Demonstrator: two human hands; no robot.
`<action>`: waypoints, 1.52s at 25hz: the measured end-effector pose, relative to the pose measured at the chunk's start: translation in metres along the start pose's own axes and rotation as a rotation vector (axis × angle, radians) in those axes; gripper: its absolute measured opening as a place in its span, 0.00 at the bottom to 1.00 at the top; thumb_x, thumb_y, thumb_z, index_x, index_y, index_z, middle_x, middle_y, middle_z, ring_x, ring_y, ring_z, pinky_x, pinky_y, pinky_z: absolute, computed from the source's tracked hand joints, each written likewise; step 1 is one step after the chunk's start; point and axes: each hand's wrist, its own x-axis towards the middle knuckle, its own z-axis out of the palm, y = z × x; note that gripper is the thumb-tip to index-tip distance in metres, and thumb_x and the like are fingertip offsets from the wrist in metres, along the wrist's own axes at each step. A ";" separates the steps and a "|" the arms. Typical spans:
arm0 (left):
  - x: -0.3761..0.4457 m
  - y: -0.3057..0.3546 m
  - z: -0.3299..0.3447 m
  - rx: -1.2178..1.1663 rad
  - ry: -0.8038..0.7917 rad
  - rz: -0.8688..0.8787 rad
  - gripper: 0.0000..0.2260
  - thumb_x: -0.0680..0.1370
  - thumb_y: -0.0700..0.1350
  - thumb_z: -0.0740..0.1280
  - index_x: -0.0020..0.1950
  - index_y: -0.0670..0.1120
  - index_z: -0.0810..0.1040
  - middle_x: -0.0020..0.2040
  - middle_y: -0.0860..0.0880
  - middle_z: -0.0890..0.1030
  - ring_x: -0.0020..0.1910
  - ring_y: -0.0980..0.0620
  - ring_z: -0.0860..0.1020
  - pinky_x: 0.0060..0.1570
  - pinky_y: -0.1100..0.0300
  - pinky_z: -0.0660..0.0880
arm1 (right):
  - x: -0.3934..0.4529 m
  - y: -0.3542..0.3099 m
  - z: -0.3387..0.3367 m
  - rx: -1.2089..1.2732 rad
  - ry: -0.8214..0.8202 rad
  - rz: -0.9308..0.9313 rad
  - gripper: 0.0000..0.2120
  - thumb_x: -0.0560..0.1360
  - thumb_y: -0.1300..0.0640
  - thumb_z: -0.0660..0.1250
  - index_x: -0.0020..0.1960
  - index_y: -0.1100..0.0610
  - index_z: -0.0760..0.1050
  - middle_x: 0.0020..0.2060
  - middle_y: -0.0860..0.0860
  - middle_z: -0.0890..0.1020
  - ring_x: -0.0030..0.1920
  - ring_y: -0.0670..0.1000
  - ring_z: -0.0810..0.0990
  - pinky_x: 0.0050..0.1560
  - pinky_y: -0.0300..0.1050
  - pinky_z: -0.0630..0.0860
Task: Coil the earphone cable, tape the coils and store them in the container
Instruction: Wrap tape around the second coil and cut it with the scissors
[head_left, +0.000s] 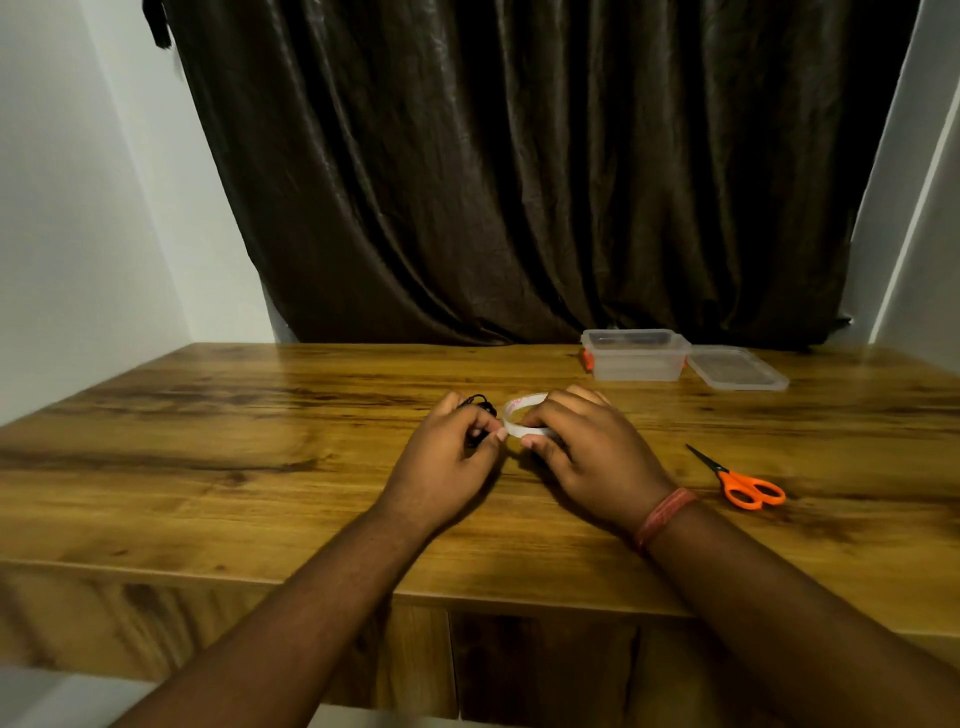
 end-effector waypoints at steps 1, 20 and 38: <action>0.000 0.000 0.000 -0.010 0.000 -0.007 0.04 0.76 0.54 0.65 0.45 0.55 0.78 0.45 0.60 0.71 0.44 0.61 0.74 0.41 0.64 0.70 | 0.000 -0.001 0.000 -0.010 -0.005 -0.001 0.06 0.77 0.52 0.66 0.53 0.51 0.76 0.47 0.46 0.78 0.50 0.49 0.73 0.52 0.46 0.71; 0.001 0.001 -0.004 -0.021 0.052 -0.039 0.03 0.77 0.50 0.64 0.44 0.58 0.74 0.47 0.60 0.70 0.47 0.65 0.72 0.42 0.68 0.68 | 0.000 0.002 -0.002 0.090 0.030 0.071 0.04 0.77 0.52 0.66 0.52 0.49 0.76 0.46 0.41 0.75 0.49 0.42 0.69 0.49 0.41 0.66; -0.001 0.009 -0.004 0.132 0.003 0.080 0.05 0.74 0.54 0.60 0.43 0.54 0.73 0.45 0.57 0.68 0.41 0.59 0.72 0.37 0.61 0.70 | 0.001 0.001 0.000 0.146 -0.001 0.046 0.03 0.77 0.53 0.67 0.49 0.51 0.76 0.43 0.39 0.72 0.48 0.44 0.71 0.47 0.42 0.68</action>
